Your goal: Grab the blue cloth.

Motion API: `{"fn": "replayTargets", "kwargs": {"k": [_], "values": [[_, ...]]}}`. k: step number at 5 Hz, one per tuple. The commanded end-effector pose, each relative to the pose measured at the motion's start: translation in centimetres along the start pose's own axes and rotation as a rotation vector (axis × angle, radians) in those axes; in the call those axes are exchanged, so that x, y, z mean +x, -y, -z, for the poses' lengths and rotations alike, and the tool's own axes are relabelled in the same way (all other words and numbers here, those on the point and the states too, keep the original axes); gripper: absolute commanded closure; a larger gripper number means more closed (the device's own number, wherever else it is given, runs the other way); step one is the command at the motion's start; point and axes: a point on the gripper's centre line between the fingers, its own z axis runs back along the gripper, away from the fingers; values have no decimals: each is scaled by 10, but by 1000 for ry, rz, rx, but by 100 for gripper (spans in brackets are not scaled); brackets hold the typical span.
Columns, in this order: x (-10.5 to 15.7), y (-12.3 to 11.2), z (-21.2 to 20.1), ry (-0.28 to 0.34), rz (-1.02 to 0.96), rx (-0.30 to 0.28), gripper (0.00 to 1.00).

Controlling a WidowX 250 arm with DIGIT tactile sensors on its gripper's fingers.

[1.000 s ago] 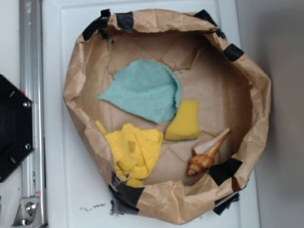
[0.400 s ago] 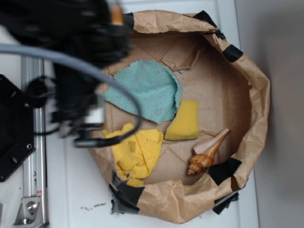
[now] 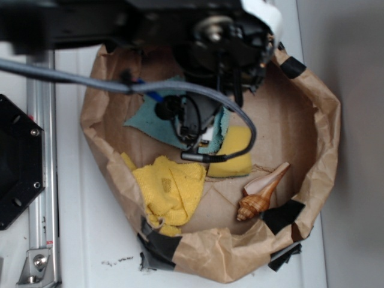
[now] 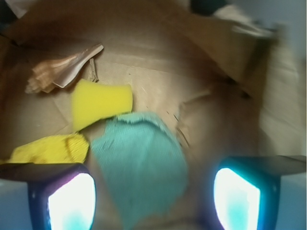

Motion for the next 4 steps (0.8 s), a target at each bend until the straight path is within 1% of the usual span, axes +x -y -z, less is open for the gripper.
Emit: {"fn": "replayTargets", "kwargs": {"k": [1,2,3,4], "values": [[9,7,-9,39,32,17,0],[6,21,41,-13,100,31,0],[0,30,77,-6,182,81,0],[0,34,84,-4,203,54,0]]}}
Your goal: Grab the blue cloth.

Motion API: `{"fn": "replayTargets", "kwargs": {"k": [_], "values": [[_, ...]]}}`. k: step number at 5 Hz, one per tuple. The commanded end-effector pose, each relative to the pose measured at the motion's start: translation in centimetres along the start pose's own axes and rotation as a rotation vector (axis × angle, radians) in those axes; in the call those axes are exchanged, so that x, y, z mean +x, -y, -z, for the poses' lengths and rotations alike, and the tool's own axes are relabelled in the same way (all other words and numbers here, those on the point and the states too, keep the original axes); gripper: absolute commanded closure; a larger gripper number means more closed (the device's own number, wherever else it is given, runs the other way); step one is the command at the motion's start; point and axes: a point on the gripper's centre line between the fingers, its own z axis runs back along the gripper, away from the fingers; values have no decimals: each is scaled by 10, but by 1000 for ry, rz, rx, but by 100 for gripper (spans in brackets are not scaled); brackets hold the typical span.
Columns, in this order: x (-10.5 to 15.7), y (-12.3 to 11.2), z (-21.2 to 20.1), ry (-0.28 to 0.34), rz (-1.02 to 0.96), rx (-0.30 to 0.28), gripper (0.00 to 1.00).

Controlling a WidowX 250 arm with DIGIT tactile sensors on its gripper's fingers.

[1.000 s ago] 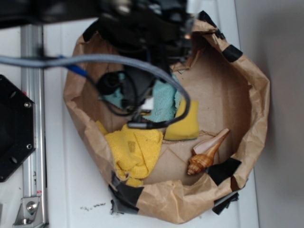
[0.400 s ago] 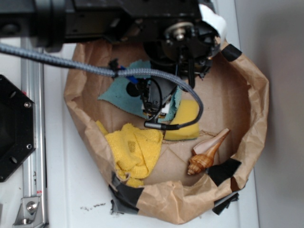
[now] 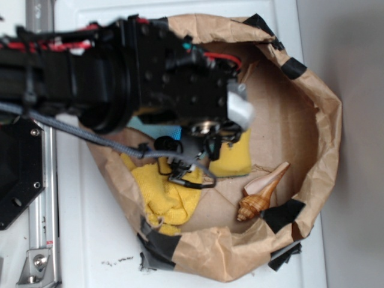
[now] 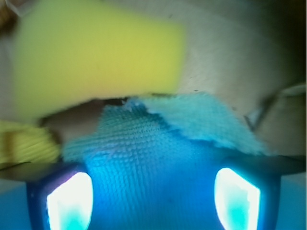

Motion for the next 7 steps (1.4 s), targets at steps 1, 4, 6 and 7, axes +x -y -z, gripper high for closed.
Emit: {"fn": "replayTargets", "kwargs": {"k": [1,4,6,7], "values": [[15,4,2,56,22,-8,100],[20,-23,-16,58,-52,21,100],[10,-40,-41,71,-131,41,100],[-6,-53,-63,75,-219,47,100]]}}
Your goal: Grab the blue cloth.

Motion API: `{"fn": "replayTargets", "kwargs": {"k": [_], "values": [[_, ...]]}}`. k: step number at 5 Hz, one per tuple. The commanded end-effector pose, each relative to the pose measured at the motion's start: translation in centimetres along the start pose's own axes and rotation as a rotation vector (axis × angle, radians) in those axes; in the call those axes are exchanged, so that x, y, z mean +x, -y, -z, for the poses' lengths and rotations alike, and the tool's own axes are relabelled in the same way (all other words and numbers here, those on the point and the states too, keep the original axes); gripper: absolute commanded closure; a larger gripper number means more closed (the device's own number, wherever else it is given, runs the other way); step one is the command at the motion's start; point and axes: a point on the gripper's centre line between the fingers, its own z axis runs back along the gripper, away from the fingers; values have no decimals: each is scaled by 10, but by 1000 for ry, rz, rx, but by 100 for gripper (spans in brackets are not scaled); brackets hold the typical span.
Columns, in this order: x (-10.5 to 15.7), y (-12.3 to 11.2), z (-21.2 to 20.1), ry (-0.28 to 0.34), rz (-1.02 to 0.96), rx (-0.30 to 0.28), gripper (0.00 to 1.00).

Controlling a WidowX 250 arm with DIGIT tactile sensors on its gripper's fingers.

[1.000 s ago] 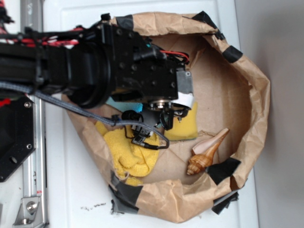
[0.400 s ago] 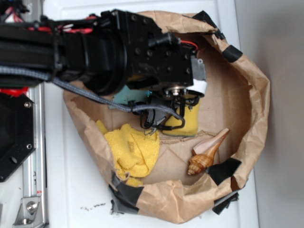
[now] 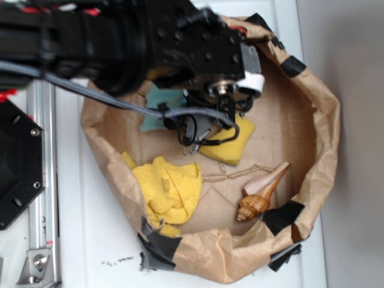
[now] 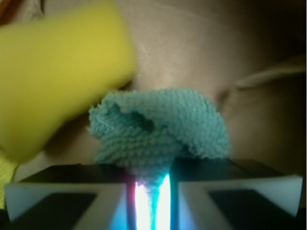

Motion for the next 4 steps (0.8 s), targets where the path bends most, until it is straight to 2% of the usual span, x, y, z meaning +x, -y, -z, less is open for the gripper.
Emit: {"fn": "replayTargets", "kwargs": {"k": [1,2,3,4], "values": [[-14,-19,-80,90,-132,2,100],[-14,-2,-121,108,-145,-32,100],[6,31,-144,96,-88,13,100],[16,39,-138,77,-87,32,100]]}}
